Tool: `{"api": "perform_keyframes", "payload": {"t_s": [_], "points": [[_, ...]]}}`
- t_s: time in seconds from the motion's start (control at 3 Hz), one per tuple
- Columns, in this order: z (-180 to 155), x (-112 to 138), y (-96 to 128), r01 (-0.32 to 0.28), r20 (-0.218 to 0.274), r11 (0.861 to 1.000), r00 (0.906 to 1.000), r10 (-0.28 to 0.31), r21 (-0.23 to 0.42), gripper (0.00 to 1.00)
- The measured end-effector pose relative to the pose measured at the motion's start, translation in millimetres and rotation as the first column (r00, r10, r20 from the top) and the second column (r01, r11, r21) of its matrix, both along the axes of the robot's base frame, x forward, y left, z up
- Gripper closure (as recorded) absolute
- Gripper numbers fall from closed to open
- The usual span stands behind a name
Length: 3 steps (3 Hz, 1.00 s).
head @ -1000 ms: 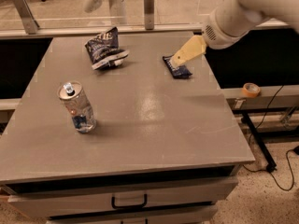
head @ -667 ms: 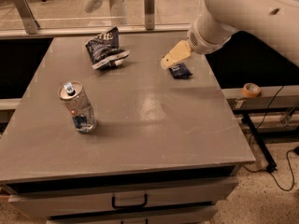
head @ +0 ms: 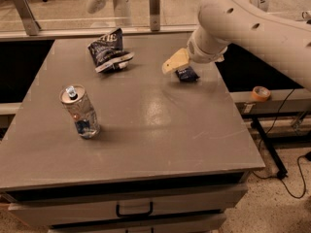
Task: Move rxbar blueberry near redbull can
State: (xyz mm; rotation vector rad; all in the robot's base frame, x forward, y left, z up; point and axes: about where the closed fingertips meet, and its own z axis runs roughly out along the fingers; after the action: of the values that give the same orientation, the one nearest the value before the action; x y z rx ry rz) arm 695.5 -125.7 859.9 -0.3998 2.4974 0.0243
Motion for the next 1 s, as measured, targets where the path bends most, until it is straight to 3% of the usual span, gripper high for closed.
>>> {"api": "perform_keyframes", "payload": {"t_s": [0.33, 1.0], "points": [[-16, 5, 3, 0.007, -0.011, 1.000, 0.9999, -0.007, -0.007, 0.18], [-29, 9, 8, -0.010, -0.022, 1.000, 0.9997, 0.009, -0.016, 0.64]]}}
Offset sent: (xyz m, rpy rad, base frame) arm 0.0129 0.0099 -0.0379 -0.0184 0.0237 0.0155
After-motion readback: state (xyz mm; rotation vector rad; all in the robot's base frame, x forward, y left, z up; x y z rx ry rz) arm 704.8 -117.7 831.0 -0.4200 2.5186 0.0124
